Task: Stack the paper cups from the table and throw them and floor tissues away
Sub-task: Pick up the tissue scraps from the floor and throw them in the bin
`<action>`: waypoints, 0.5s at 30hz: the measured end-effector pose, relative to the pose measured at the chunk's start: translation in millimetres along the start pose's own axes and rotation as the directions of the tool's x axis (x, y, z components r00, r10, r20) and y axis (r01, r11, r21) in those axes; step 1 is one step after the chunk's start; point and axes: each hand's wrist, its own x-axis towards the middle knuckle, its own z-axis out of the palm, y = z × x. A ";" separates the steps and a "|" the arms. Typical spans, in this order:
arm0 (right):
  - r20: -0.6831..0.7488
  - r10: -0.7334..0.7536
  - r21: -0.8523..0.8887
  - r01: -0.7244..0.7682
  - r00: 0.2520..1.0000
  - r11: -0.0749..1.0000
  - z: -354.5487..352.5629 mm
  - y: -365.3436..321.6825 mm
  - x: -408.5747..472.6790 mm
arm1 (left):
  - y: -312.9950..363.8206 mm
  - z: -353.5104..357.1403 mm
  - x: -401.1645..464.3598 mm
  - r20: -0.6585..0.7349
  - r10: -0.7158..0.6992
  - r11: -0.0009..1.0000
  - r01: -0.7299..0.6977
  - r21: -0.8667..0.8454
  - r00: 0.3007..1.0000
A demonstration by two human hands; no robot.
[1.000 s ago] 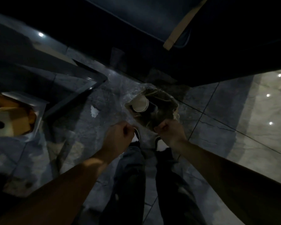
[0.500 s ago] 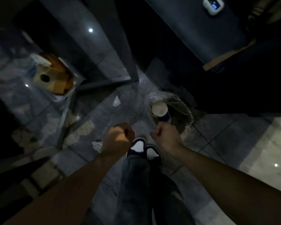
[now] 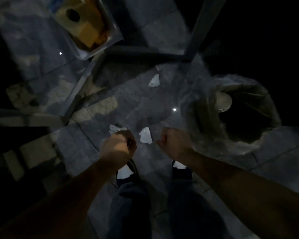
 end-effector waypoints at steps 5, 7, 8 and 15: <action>0.228 -0.177 -0.208 0.226 0.957 0.952 81.6 52.5 63.0 | -85.7 50.2 40.5 0.102 0.017 0.967 -0.042 0.253 0.995; 0.356 -0.215 -0.330 0.337 0.909 0.882 102.3 68.7 88.7 | -111.0 68.8 57.8 0.139 0.098 0.941 -0.137 0.310 0.985; 0.417 -0.247 -0.362 0.409 0.875 0.838 109.2 73.1 101.0 | -119.6 76.0 65.6 0.128 0.164 0.923 -0.198 0.329 0.978; 0.602 -0.358 -0.404 0.659 0.714 0.635 113.5 54.0 179.2 | -131.3 80.7 145.1 0.200 0.259 0.797 -0.326 0.508 0.945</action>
